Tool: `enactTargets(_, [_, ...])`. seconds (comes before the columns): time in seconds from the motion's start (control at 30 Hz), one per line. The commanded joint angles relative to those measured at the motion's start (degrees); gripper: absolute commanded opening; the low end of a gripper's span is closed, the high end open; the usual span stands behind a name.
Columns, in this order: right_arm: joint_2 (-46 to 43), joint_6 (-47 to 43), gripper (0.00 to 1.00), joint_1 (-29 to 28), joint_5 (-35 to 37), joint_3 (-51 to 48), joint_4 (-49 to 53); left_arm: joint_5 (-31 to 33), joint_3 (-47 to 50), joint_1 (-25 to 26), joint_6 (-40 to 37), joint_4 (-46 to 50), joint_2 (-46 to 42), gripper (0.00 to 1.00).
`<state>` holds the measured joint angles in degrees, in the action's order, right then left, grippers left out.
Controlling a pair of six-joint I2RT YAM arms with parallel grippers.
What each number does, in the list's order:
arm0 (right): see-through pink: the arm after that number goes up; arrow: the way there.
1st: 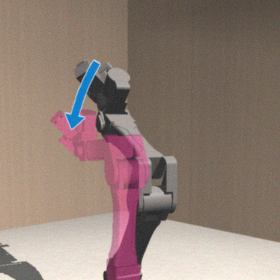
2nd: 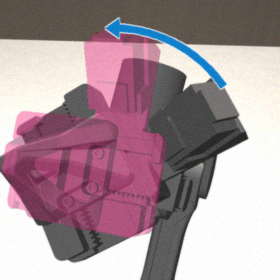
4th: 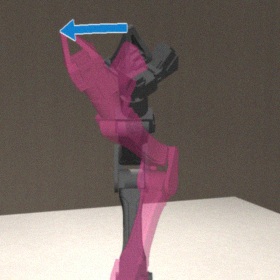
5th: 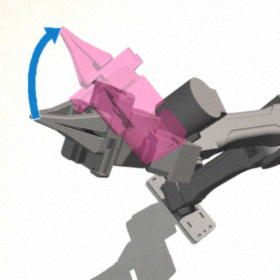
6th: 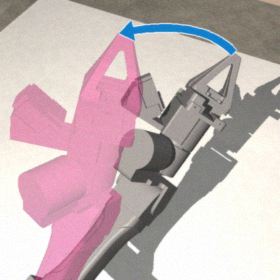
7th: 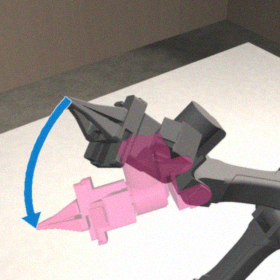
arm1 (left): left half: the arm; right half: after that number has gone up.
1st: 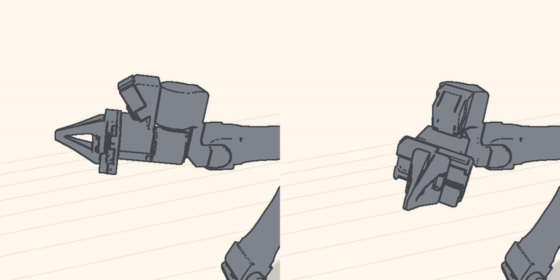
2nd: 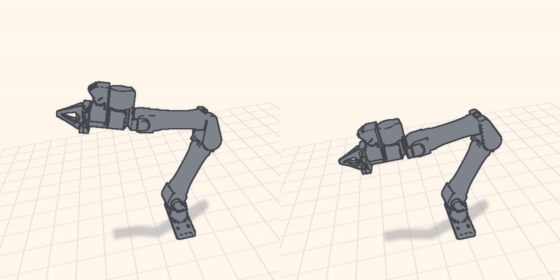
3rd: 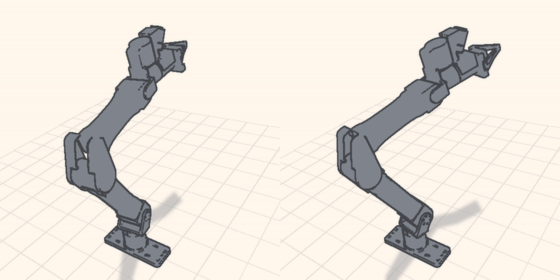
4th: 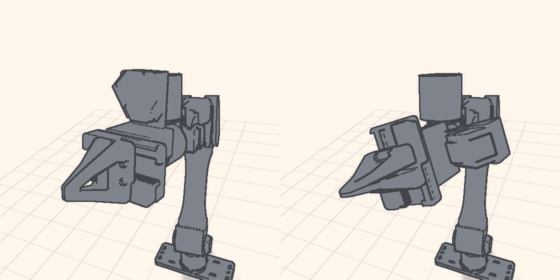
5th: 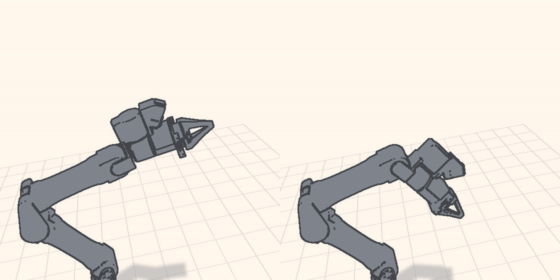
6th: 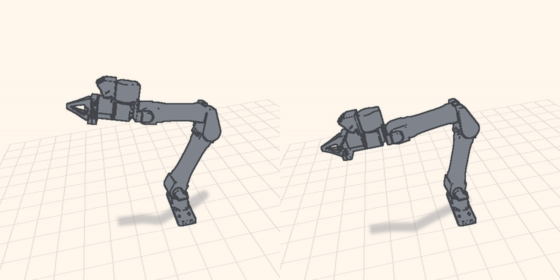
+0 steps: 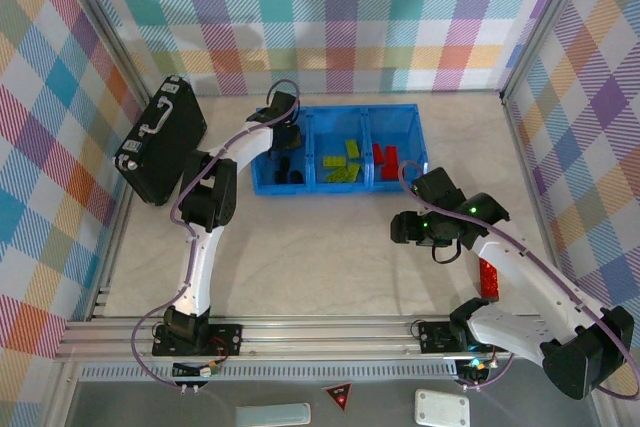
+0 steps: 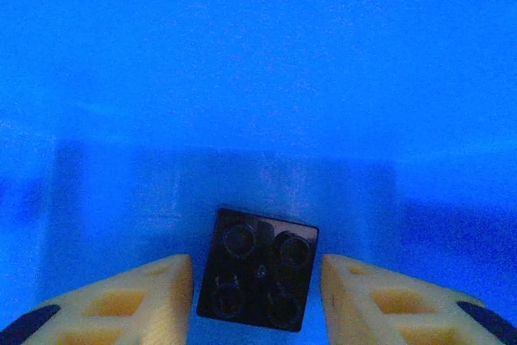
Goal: Sort the legos into containers by color
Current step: Place the lego in the container.
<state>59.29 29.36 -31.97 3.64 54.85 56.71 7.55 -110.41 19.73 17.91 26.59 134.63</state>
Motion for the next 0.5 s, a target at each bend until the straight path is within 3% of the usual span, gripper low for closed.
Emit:
enactTargets(0.0, [-0.7,-0.3,0.64,-0.5,1.5,1.6,1.6,-1.1,0.2,-0.6,0.7,-0.2,-5.2,0.45])
enactTargets(0.3, [2.6,-2.9,0.67,-0.3,5.9,3.9,-0.7,-1.7,4.0,0.4,0.4,2.6,-13.5,0.45])
enactTargets(0.47, [4.7,-5.1,0.76,0.9,11.5,4.8,-2.1,-1.4,10.8,0.6,-0.8,3.0,-20.7,0.46])
